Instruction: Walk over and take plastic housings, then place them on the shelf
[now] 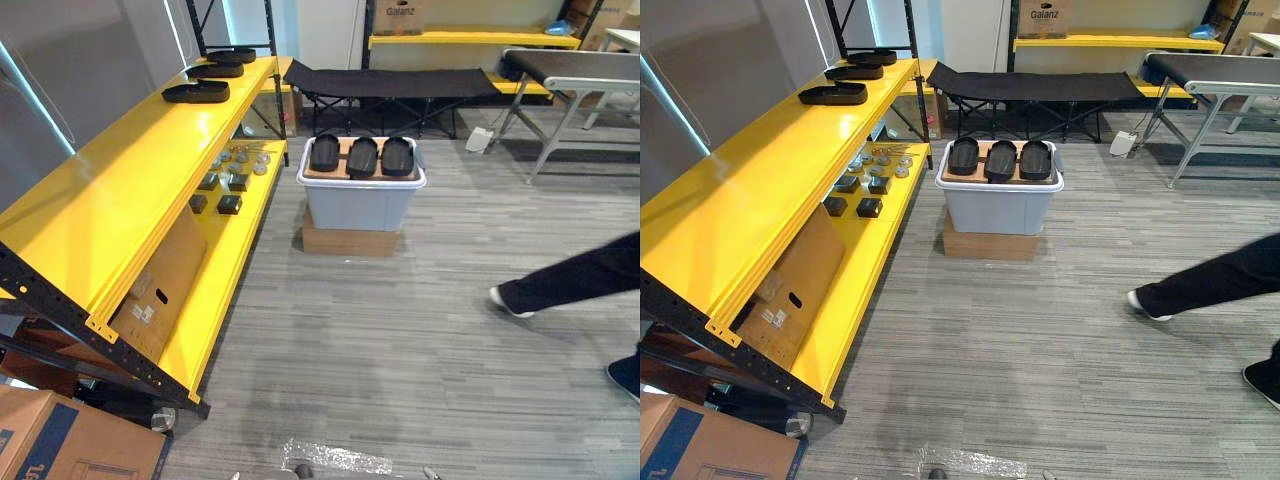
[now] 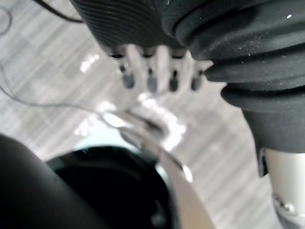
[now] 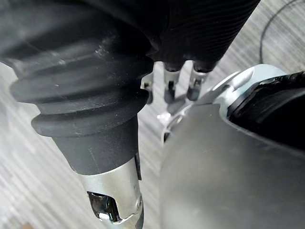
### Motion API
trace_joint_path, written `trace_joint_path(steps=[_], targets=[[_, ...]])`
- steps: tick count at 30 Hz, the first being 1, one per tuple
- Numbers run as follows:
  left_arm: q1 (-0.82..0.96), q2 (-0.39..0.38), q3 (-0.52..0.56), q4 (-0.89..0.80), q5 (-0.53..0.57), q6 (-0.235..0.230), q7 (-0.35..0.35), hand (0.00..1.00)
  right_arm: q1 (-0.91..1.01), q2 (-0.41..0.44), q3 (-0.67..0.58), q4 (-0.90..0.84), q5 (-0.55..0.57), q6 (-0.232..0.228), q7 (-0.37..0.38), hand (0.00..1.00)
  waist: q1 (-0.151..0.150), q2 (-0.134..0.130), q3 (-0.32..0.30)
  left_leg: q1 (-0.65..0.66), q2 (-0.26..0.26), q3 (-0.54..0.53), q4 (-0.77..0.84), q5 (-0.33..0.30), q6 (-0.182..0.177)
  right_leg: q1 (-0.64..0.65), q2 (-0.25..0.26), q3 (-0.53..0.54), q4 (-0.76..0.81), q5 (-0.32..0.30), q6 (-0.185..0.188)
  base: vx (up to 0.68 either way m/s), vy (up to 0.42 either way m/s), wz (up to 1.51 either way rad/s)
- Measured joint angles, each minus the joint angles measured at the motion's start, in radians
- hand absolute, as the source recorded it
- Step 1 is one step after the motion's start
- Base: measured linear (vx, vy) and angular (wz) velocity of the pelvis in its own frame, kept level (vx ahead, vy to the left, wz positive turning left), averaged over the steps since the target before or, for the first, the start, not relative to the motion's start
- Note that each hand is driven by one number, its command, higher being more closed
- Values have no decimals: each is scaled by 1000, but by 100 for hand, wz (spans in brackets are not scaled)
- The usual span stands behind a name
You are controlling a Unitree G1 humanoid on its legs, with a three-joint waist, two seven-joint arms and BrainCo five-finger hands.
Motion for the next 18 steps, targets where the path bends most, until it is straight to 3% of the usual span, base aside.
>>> trace_joint_path(steps=[8, 18], targets=[[-11, 18, -17, 31, -6, -29, -33, 0, -40, 12, -22, 29, -60, 0, -5, 0, 1, -18, 17, 30, -3, -2, 5, 7, 10, 39, 0, -19, -3, 4, 3, 112, -2, 5], [-16, 29, -49, 30, -36, -29, -26, 0, -59, 12, -21, 28, -11, 3, -24, 0, -2, -17, 43, 36, -7, 19, -1, 7, 11, 35, -7, -19, -3, 6, 13, -82, 10, -6]])
